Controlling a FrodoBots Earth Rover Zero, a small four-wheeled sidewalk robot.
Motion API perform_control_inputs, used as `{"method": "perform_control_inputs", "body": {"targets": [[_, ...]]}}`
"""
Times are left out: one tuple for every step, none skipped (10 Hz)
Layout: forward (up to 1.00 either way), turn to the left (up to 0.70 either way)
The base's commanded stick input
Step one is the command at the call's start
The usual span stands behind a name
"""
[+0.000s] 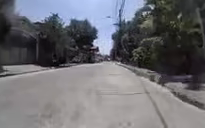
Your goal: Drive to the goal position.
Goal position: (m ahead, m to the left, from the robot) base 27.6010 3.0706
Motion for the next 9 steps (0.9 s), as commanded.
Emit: {"method": "perform_control_inputs", "body": {"targets": [[1.00, -0.40], [1.00, -0.40], [1.00, -0.40], [1.00, -0.35], [1.00, -0.27], [1.00, -0.19], [1.00, -0.10], [1.00, -0.02], [1.00, 0.03]]}}
